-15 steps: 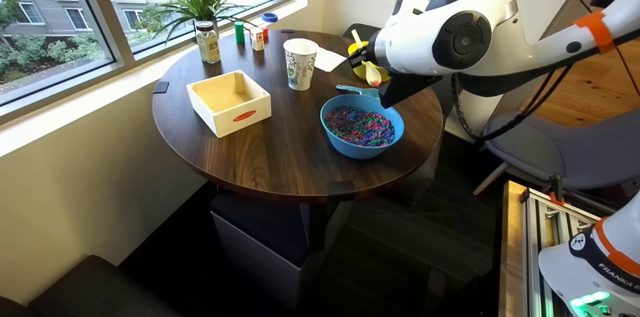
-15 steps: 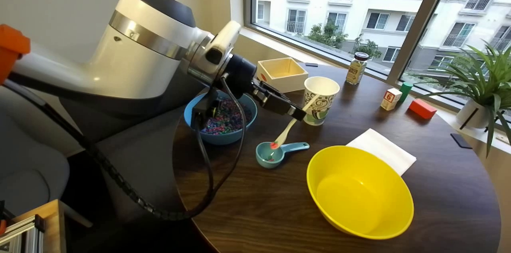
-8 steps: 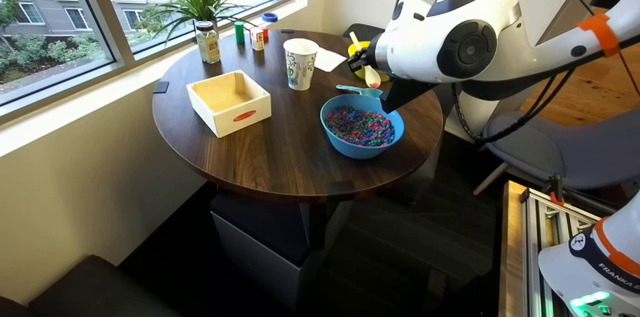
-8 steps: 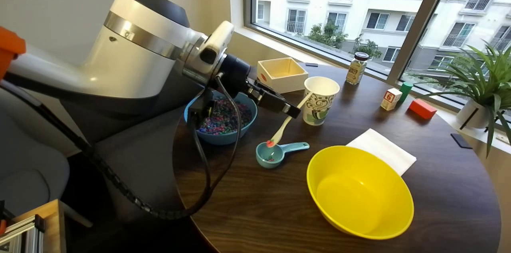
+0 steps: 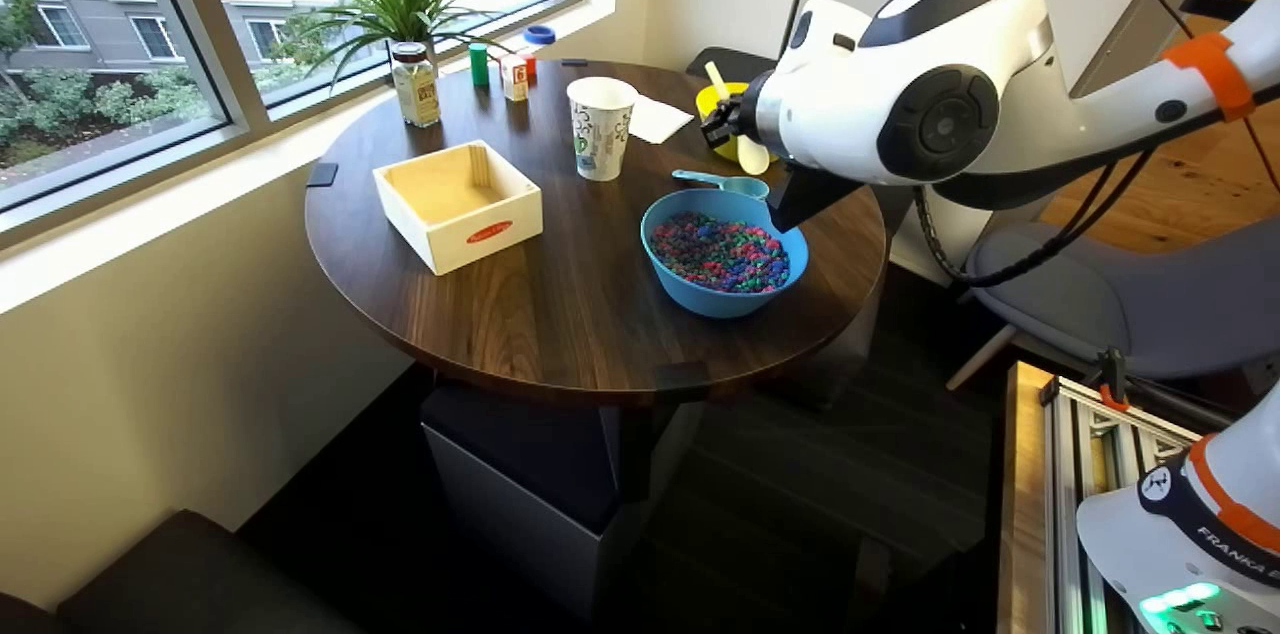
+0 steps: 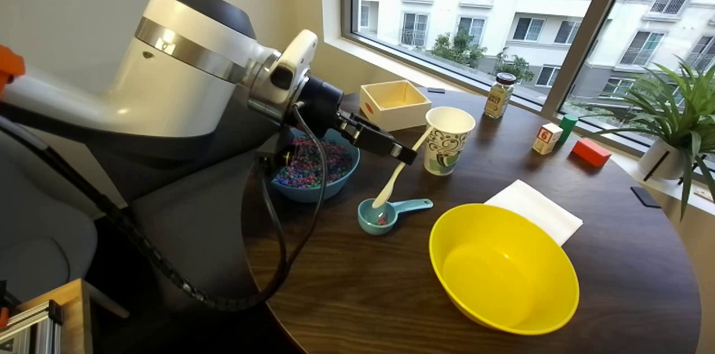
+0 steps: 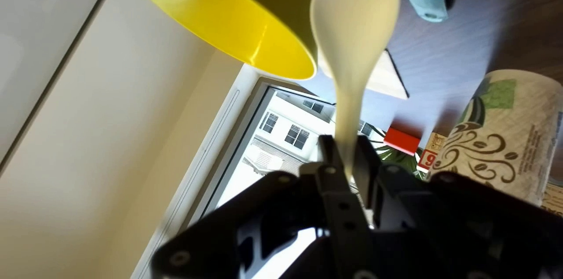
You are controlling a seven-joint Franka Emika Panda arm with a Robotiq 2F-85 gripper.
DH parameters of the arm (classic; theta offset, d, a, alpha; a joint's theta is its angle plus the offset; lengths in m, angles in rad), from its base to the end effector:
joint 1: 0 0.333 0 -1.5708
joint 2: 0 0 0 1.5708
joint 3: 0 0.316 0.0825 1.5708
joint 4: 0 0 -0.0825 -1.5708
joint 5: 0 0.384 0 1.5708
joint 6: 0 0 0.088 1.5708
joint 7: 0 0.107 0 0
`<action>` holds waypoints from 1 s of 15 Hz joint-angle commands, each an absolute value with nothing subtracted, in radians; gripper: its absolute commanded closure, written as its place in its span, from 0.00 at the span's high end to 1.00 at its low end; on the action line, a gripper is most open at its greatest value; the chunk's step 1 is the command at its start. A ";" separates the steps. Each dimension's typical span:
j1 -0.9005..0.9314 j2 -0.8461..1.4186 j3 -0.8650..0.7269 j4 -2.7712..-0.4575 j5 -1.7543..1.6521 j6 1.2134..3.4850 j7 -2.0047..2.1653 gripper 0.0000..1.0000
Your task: Use the white spoon to put some of the contents of the blue bowl into the blue ladle
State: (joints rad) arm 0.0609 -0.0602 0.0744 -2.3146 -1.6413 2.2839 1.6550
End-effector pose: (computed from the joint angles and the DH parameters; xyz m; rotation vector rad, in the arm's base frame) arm 0.5184 0.0472 0.3899 2.1228 -0.3316 1.1531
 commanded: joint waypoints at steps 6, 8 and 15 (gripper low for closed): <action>0.072 -0.091 0.073 -2.334 -1.652 2.248 1.675 0.03; 0.074 -0.109 0.074 -2.324 -1.631 2.253 1.663 0.03; 0.133 -0.185 0.115 -2.320 -1.530 2.278 1.641 0.03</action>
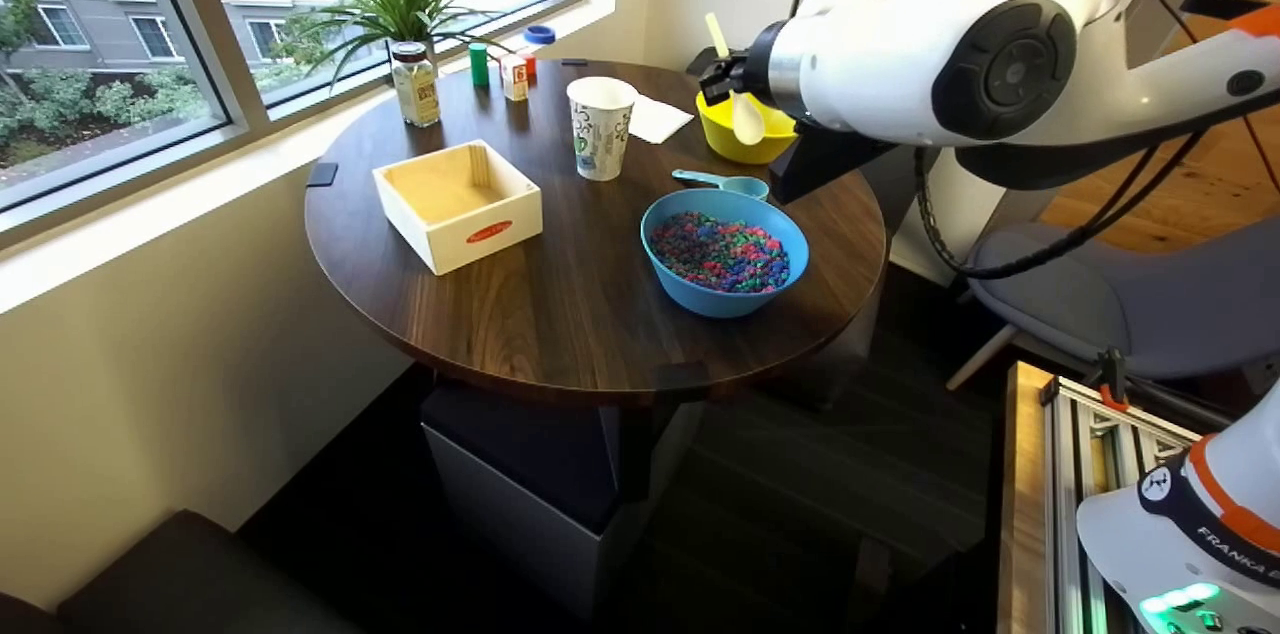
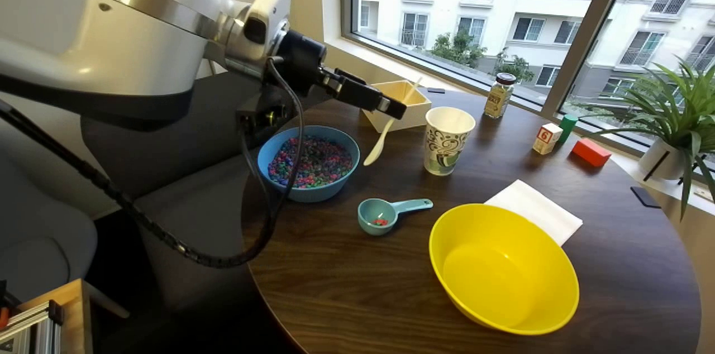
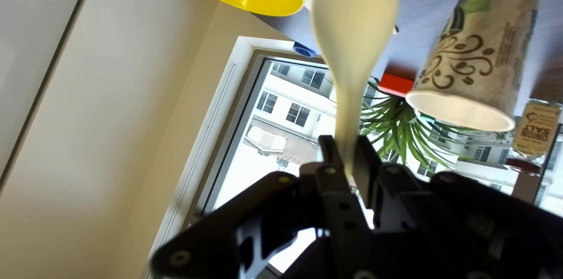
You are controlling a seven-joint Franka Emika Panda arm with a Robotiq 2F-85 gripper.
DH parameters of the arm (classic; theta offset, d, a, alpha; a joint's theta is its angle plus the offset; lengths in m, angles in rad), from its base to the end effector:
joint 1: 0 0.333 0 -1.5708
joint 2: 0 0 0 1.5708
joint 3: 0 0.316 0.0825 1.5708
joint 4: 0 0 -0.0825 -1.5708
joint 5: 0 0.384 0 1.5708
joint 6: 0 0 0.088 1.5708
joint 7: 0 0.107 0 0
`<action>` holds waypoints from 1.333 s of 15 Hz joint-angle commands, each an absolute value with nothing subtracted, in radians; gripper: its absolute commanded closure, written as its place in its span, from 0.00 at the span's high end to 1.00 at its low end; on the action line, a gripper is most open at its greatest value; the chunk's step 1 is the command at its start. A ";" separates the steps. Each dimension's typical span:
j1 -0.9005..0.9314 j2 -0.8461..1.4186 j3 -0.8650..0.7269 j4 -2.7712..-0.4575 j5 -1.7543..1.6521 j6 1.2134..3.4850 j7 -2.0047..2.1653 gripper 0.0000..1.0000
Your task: Use the white spoon to put some of the contents of the blue bowl into the blue ladle
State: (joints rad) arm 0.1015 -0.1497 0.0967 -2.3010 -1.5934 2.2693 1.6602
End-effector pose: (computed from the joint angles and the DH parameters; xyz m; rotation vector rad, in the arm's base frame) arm 0.5097 0.0776 0.4419 2.1109 -0.3831 1.2800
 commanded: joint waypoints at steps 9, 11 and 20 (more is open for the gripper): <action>0.146 -0.179 0.124 -2.306 -1.530 2.277 1.647 0.03; 0.158 -0.179 0.142 -2.322 -1.536 2.259 1.674 0.03; 0.211 -0.120 0.228 -2.345 -1.587 2.099 1.809 0.03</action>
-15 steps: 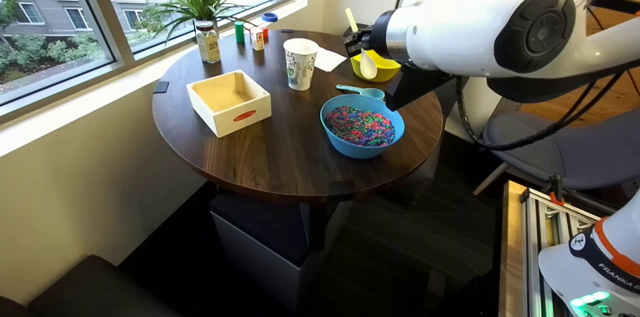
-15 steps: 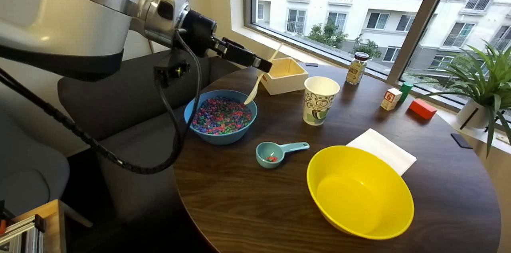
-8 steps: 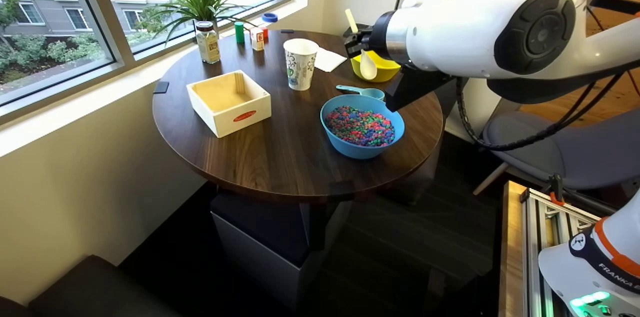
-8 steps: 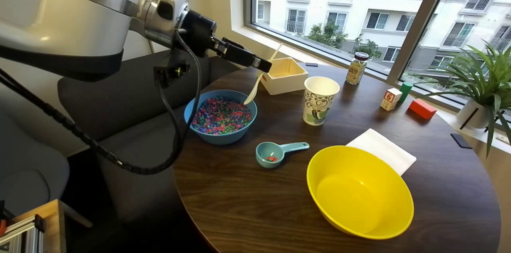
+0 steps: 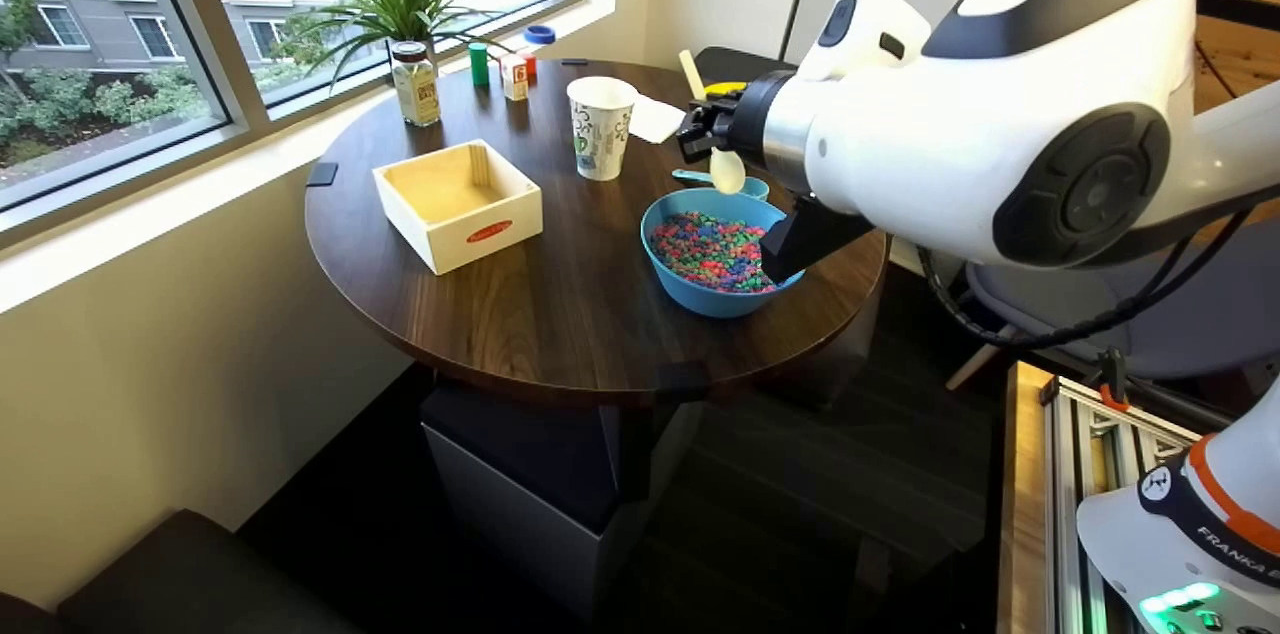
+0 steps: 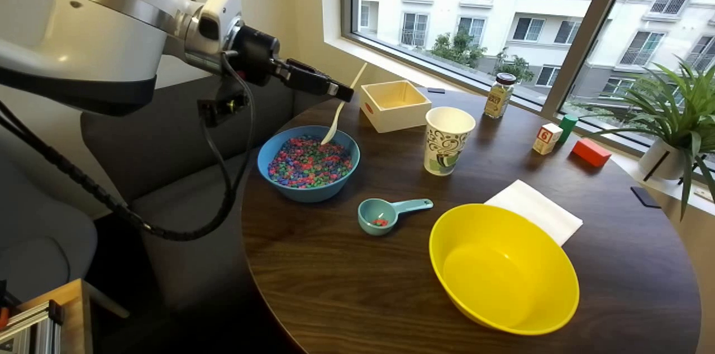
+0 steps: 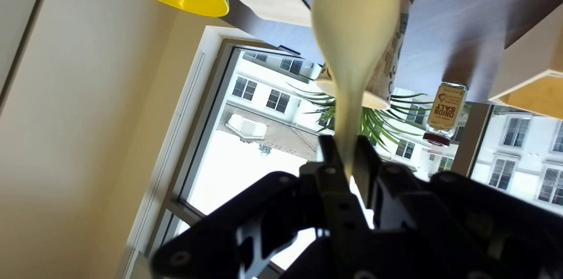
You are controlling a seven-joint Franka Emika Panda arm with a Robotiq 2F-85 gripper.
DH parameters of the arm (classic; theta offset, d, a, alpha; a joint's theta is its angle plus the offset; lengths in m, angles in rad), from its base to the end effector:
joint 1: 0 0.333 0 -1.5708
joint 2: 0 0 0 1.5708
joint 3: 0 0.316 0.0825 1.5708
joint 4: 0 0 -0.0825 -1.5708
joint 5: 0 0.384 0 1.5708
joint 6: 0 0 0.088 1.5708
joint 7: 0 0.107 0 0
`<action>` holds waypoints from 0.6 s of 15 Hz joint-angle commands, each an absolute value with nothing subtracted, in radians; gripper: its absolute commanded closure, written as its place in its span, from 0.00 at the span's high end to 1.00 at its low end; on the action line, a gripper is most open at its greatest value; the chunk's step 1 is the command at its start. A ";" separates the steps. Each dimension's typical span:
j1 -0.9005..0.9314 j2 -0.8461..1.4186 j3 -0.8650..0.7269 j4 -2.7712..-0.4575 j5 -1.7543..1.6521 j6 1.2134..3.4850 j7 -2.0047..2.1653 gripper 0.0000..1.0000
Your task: Use the white spoon to put some of the contents of the blue bowl into the blue ladle
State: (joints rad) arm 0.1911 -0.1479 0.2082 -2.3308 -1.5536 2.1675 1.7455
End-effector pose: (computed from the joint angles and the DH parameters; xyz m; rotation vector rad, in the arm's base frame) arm 0.4801 0.1621 0.4272 2.1300 -0.3407 1.3568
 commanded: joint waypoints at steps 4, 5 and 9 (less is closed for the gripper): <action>0.227 -0.063 0.242 -2.336 -1.581 2.025 1.856 0.03; 0.230 -0.048 0.245 -2.329 -1.579 2.010 1.870 0.03; 0.242 -0.006 0.256 -2.316 -1.578 1.950 1.904 0.03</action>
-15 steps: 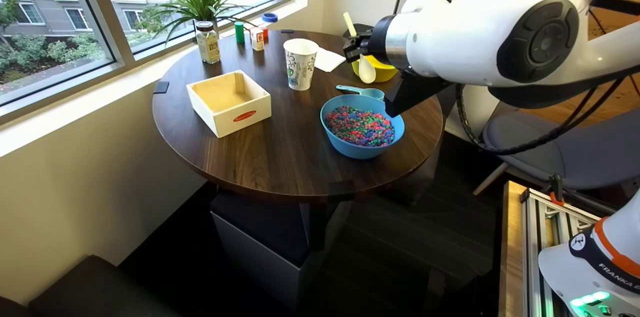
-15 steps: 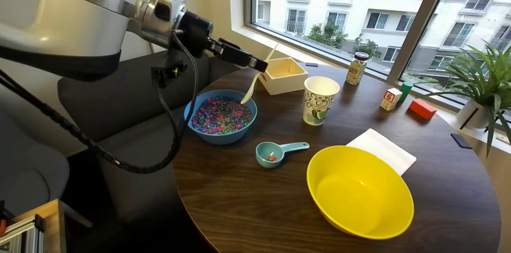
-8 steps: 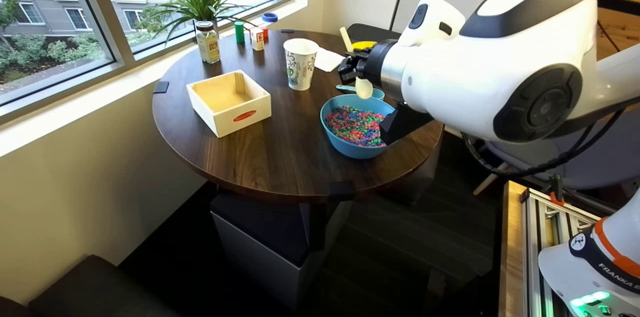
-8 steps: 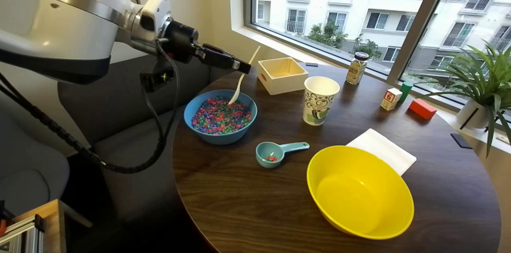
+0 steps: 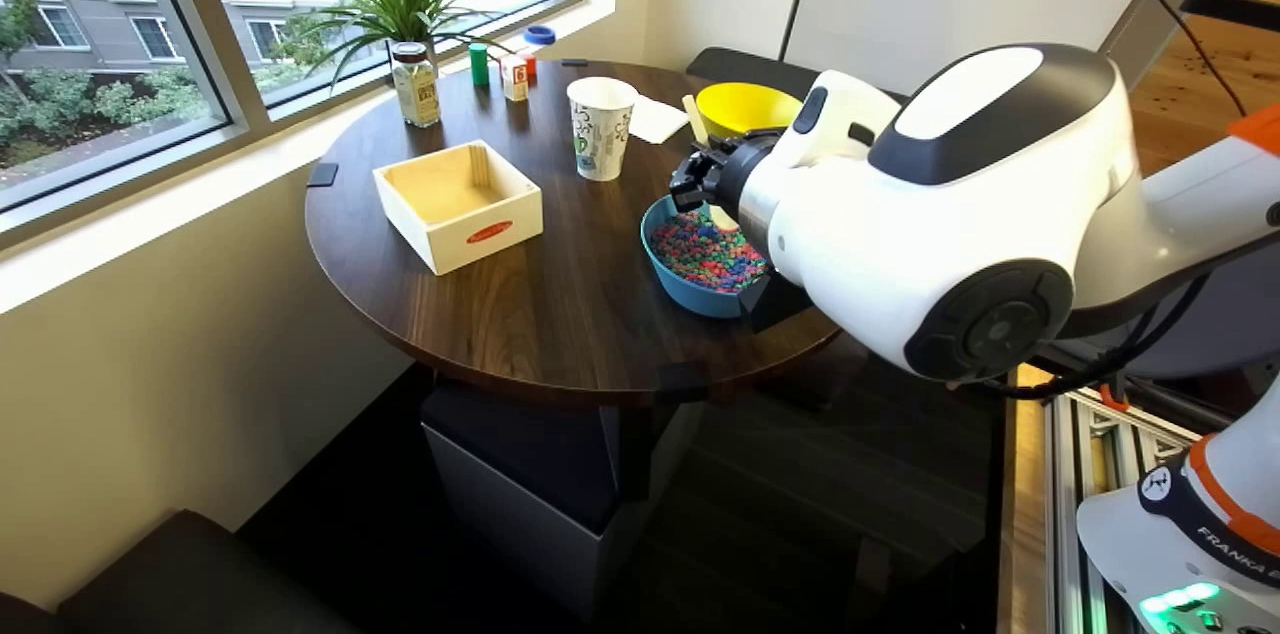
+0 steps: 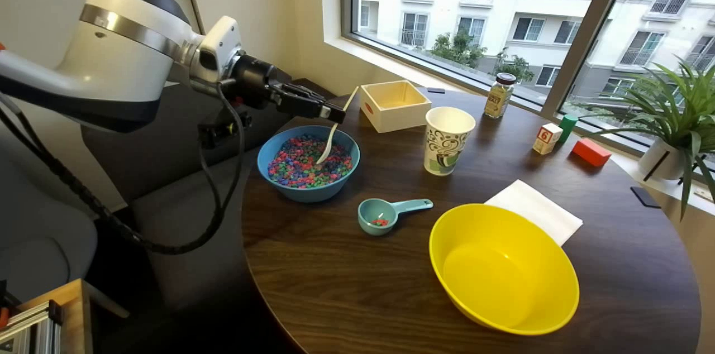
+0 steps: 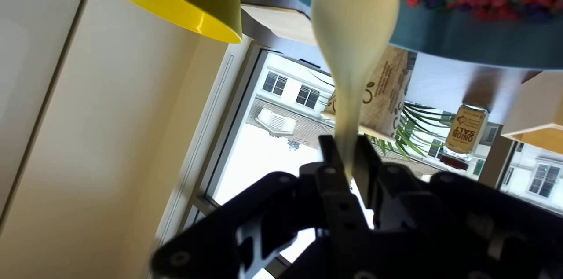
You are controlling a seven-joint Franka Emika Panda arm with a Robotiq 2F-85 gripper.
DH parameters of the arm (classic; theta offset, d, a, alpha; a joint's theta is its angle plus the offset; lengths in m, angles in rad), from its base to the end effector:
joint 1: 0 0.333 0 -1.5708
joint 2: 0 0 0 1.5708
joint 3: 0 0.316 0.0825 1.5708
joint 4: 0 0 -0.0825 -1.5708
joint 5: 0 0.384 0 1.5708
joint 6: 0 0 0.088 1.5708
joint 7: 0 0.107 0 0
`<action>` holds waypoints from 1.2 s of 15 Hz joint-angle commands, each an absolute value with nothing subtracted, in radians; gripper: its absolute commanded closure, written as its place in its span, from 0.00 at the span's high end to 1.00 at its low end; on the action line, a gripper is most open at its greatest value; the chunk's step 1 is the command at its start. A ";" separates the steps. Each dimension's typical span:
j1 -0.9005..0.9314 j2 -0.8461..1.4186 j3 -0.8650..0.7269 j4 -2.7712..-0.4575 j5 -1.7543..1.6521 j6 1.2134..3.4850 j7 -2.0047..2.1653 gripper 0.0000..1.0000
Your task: Use the white spoon to put some of the contents of the blue bowl into the blue ladle
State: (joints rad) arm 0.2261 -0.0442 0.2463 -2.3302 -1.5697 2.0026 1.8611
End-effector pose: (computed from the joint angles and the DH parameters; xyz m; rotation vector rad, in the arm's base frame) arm 0.4784 0.1771 0.3810 2.0436 -0.3968 1.3313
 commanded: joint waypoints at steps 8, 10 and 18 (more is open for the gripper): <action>0.258 0.044 0.267 -2.315 -1.586 1.888 1.948 0.03; 0.259 0.052 0.267 -2.312 -1.582 1.883 1.956 0.03; 0.254 0.072 0.263 -2.286 -1.524 1.892 1.964 0.03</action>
